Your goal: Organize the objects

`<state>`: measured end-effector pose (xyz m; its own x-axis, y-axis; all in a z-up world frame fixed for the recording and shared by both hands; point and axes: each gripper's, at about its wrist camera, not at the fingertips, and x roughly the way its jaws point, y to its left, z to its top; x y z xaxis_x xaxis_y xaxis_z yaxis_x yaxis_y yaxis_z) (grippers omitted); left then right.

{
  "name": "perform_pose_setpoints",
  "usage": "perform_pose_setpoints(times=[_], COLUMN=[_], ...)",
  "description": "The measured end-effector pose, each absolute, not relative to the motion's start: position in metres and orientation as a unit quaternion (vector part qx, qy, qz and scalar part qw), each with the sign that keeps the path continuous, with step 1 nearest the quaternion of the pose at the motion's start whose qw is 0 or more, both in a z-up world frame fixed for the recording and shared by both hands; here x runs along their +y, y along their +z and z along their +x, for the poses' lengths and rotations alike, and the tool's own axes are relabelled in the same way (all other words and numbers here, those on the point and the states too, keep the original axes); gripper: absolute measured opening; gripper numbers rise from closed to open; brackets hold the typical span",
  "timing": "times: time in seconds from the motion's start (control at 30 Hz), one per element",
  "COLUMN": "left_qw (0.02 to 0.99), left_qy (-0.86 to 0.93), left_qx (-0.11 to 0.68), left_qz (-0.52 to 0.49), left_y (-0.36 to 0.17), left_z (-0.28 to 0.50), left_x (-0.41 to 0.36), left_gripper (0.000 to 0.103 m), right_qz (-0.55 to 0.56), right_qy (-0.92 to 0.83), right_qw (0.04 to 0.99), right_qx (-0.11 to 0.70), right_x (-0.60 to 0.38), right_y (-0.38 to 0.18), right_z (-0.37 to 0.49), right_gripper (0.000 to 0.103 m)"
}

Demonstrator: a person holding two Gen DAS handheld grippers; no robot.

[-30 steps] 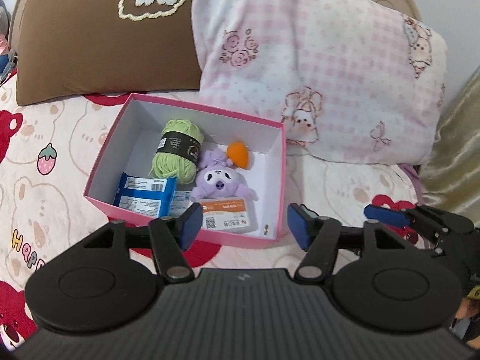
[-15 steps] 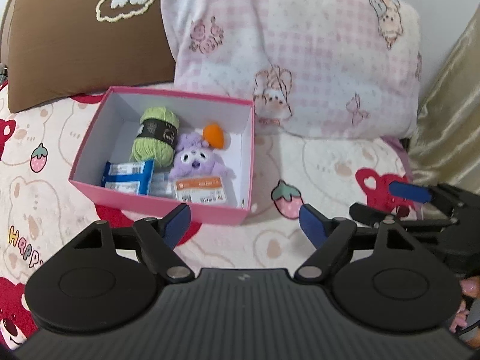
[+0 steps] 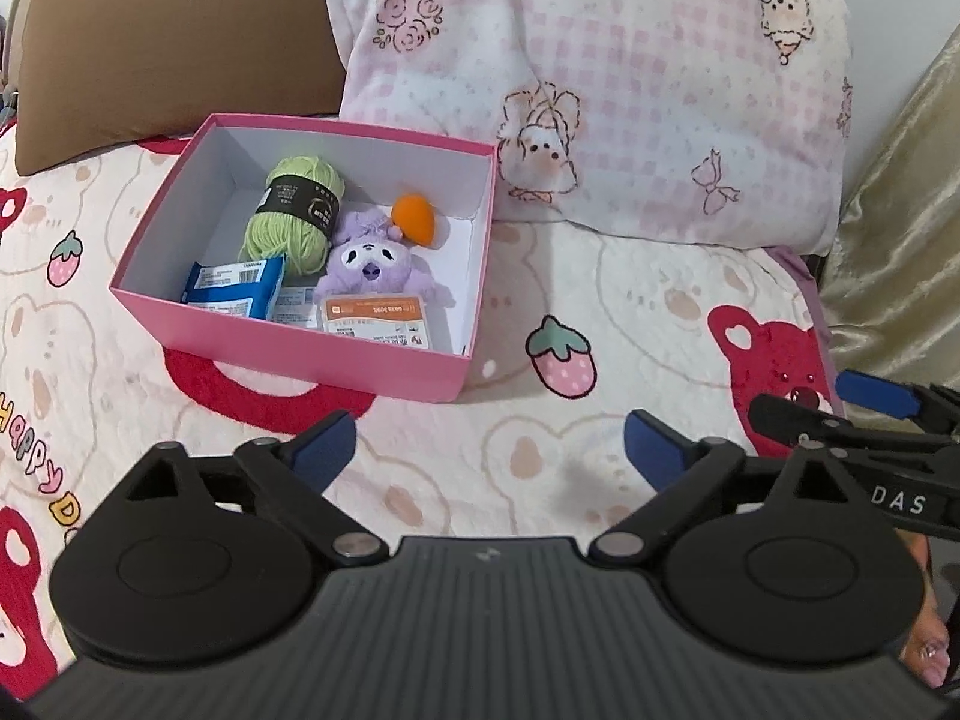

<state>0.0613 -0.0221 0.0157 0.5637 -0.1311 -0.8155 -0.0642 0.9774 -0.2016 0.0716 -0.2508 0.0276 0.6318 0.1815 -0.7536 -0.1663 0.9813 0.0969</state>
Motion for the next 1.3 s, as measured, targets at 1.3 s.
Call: perform_pose_setpoints(times=[1.3], left_qw=[0.851], left_qy=[0.012], left_qx=[0.522], left_qz=[-0.057], left_y=[-0.007], left_z=[0.064], left_x=[-0.052], left_gripper=[0.099], right_qz=[-0.002], right_qy=[0.074], right_qw=[0.889], right_qx=[0.451], right_x=[-0.249], right_y=[0.017], right_z=[0.064], right_gripper=[0.091])
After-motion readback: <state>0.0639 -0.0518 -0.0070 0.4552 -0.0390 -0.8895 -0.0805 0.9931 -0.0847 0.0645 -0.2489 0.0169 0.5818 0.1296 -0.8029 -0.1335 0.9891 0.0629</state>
